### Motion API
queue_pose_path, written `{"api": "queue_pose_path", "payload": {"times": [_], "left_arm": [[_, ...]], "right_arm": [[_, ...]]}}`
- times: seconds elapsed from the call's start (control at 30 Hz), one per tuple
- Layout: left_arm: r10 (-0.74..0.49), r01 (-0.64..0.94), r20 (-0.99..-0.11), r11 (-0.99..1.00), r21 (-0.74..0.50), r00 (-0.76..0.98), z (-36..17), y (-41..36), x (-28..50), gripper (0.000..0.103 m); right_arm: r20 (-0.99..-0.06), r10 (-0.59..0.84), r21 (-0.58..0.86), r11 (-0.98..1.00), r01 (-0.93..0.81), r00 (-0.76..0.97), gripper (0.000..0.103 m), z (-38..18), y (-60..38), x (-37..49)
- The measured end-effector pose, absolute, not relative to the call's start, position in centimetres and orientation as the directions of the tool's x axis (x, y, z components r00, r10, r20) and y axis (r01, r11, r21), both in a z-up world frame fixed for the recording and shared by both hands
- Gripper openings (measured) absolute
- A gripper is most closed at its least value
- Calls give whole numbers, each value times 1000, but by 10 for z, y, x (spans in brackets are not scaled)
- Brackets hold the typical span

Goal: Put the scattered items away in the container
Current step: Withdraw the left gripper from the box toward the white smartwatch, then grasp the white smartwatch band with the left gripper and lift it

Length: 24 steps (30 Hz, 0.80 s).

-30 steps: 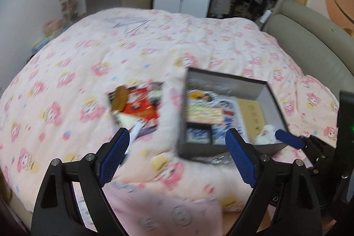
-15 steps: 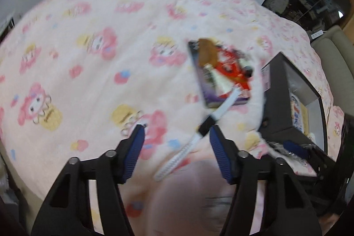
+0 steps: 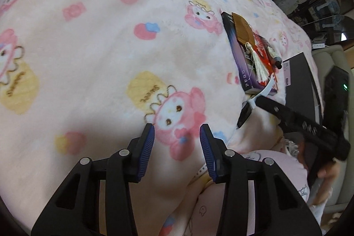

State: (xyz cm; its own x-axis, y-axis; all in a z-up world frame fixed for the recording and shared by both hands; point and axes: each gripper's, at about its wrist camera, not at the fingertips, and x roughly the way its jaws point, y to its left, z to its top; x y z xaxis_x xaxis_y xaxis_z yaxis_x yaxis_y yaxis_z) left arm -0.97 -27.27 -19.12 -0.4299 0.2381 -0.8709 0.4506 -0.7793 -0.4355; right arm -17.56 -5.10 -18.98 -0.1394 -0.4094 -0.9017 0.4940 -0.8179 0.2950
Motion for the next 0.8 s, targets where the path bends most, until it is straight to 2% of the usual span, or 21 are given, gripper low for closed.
{"api": "queue_pose_path", "payload": {"times": [0.03, 0.1, 0.13, 0.17, 0.33, 0.47, 0.63, 0.7, 0.8], "left_arm": [[240, 451, -870, -778, -437, -430, -192, -273, -12, 42], [244, 449, -868, -777, -442, -434, -191, -273, -17, 42], [246, 446, -864, -776, -447, -439, -189, -272, -17, 42], [249, 442, -859, -774, -454, -447, -186, -271, -17, 42], [252, 408, -832, -778, -478, -495, -156, -261, -21, 42], [280, 329, -800, -802, -499, -531, -125, -231, -26, 42], [333, 218, -773, -831, -511, -540, -100, -163, -45, 41], [376, 172, -771, -835, -522, -515, -101, -128, -54, 33], [435, 107, -769, -836, -539, -469, -108, -80, -62, 33]], "right_arm": [[-895, -429, 325, -812, 484, -119, 47, -193, -52, -182], [-889, -451, 363, -802, 474, -82, 29, -197, -55, -188], [-884, -458, 362, -796, 485, -93, 14, -194, -57, -188], [-877, -467, 357, -789, 499, -110, 7, -189, -58, -186], [-803, -565, 406, -753, 518, -191, 2, -152, -44, -170], [-757, -582, 400, -772, 493, -297, 2, -118, -10, -152], [-724, -537, 383, -835, 395, -433, 2, -97, 70, -110], [-726, -500, 366, -862, 351, -472, 2, -95, 102, -94], [-720, -472, 373, -882, 288, -510, 2, -100, 145, -73]]}}
